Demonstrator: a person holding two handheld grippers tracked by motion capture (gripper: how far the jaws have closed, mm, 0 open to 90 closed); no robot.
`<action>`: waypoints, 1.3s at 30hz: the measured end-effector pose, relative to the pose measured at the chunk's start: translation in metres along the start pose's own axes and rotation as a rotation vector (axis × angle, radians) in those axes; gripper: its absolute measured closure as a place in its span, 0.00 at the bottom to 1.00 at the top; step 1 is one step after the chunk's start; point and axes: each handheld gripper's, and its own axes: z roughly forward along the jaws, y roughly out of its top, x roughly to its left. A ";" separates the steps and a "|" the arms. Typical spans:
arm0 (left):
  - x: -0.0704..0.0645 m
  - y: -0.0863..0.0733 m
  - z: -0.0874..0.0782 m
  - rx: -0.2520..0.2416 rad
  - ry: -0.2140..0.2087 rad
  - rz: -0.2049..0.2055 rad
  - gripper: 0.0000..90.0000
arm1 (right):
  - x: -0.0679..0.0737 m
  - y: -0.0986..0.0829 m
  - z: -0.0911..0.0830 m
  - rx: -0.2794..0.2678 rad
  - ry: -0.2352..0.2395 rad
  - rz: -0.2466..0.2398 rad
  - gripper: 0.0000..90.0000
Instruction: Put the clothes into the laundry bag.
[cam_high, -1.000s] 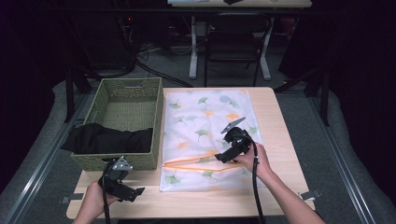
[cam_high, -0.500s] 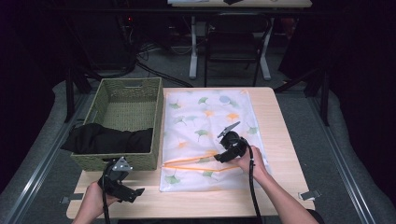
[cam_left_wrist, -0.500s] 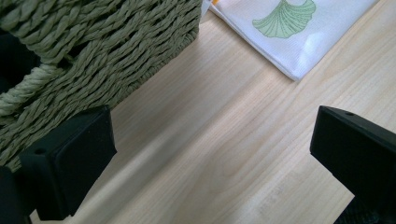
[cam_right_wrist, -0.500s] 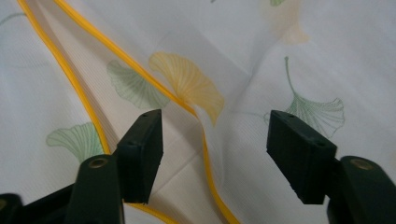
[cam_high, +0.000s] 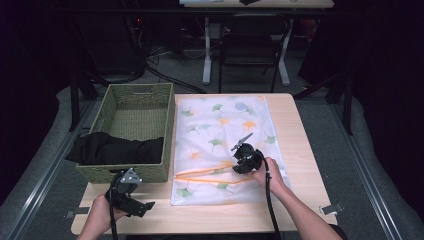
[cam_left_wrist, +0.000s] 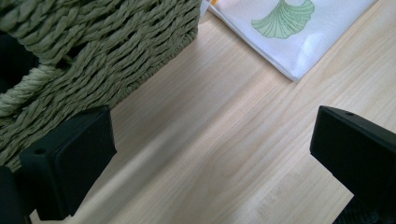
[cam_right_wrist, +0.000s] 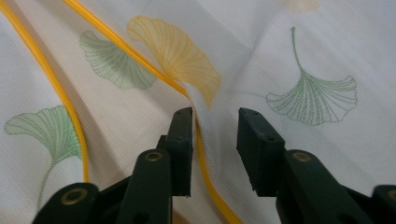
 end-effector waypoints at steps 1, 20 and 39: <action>0.000 0.000 0.000 0.001 0.000 0.001 0.00 | -0.001 0.000 0.000 0.005 0.000 -0.007 0.78; 0.000 0.000 0.001 0.004 -0.006 0.004 0.00 | 0.001 0.002 -0.003 -0.013 -0.008 -0.022 0.97; 0.000 0.000 0.001 0.005 -0.007 0.006 0.00 | -0.001 0.008 -0.023 -0.104 -0.018 -0.002 0.98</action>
